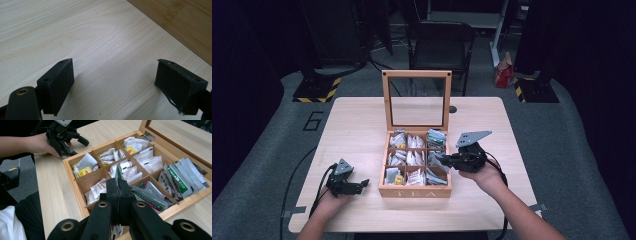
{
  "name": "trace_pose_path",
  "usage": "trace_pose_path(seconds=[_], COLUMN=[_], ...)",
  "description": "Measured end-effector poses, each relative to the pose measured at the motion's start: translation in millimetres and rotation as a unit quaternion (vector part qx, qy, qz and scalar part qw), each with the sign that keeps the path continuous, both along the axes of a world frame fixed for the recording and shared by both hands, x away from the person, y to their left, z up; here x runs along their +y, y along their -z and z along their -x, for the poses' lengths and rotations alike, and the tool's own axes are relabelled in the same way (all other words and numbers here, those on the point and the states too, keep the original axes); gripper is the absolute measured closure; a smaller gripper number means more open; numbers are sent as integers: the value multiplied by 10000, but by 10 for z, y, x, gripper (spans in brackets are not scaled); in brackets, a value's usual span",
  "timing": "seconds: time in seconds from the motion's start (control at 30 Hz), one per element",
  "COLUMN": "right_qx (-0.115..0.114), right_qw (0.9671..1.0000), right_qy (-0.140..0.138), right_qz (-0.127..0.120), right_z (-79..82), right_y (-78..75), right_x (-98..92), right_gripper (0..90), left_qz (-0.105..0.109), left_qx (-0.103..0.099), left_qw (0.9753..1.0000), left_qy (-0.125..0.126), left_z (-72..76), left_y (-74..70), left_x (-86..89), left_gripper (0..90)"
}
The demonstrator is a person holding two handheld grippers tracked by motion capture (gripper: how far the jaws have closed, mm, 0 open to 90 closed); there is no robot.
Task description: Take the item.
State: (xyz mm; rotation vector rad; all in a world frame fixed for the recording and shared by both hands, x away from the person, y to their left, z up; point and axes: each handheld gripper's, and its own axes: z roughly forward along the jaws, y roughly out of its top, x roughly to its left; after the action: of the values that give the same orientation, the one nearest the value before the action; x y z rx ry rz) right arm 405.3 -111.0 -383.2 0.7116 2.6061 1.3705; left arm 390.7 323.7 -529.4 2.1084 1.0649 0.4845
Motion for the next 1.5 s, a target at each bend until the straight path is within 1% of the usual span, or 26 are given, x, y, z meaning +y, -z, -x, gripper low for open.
trace_pose_path(seconds=[0.03,0.23,0.4,0.57,0.6,0.67,0.7,0.77,1.5], right_qx=[-34,-82,-69,-66,-94,-88,-86,-61,-136], right_qw=[10000,9998,9996,9990,9990,9988,9987,9984,9947], right_qy=[-10,167,269,439,433,472,501,561,1014], right_qz=[-13,-32,-27,-12,-18,5,4,11,91], right_z=[-7,-31,-56,-91,-101,-107,-110,-115,-203], right_y=[-6,-40,-45,-42,-38,-33,-28,-22,16], right_x=[-12,-95,-163,-269,-287,-319,-334,-369,-702], right_gripper=[895,895,895,895,895,895,895,895,895], left_qz=[0,0,0,0,-28,2,-27,2,2], left_qx=[0,0,0,1,-15,0,-16,1,1], left_qw=[10000,10000,10000,10000,10000,10000,10000,10000,10000], left_qy=[0,1,0,1,11,0,11,0,-1], left_z=[0,0,0,0,-1,0,-1,0,0], left_y=[0,0,0,0,-2,0,-2,0,0], left_x=[0,0,0,0,3,0,3,0,0], left_gripper=[149,150,149,149,149,149,149,149,149])
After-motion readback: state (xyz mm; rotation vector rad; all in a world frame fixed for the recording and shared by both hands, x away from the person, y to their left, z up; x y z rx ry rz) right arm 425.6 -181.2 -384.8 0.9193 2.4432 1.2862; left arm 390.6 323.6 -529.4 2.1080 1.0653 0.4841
